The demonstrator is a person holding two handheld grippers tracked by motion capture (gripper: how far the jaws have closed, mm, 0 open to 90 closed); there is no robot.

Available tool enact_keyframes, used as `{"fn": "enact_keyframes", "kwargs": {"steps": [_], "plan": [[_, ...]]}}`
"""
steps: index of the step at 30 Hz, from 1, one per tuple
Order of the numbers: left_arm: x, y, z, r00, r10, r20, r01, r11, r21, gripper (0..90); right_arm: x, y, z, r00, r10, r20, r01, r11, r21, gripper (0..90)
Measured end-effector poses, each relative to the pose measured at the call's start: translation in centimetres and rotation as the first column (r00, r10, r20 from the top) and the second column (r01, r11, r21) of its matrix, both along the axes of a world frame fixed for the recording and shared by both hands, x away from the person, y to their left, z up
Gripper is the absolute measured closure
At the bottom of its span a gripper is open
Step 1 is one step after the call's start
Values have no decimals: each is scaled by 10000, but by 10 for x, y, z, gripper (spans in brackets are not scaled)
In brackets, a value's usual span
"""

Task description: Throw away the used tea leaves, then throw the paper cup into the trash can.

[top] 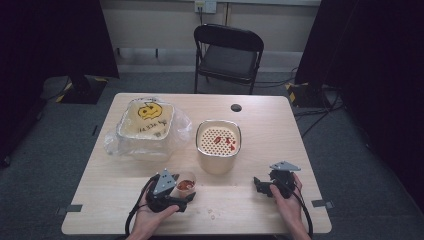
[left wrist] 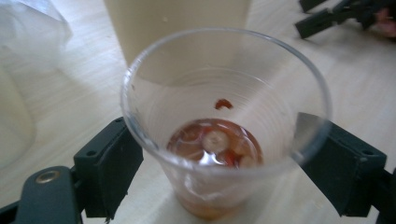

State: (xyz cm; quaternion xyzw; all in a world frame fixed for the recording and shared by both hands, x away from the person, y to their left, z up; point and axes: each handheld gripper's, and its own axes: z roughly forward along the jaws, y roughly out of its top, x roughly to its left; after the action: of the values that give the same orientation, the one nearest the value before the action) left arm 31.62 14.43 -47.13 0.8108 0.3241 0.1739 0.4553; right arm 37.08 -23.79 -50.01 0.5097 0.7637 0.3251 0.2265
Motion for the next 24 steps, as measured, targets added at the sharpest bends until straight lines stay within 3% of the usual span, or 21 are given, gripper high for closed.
{"fn": "enact_keyframes", "kwargs": {"steps": [3,6,8,13,15,18,24], "plan": [[3,-5,-1,9998,-202,-74,201,9996,-201,168,0,0,0,10000,3,1,-3,10000,-1,88],[6,-12,-2,9996,-276,-29,276,9996,18,173,0,0,0,10000,7,2,-7,10000,-2,88],[8,-12,-2,9995,-291,-100,290,9996,-47,182,0,0,0,10000,5,3,-5,10000,-2,88],[10,-10,-3,9995,-302,64,302,9995,5,293,0,0,0,10000,10,6,-10,10000,-5,88],[14,-11,-4,9992,-404,61,405,9991,-141,293,0,0,0,10000,3,1,-3,10000,-1,88],[15,-13,-5,9990,-421,140,421,9991,34,300,0,0,0,10000,10,5,-10,10000,-3,88],[16,-9,-2,9990,-422,-134,420,9990,-161,344,0,0,0,10000,11,5,-11,10000,-5,88]]}}
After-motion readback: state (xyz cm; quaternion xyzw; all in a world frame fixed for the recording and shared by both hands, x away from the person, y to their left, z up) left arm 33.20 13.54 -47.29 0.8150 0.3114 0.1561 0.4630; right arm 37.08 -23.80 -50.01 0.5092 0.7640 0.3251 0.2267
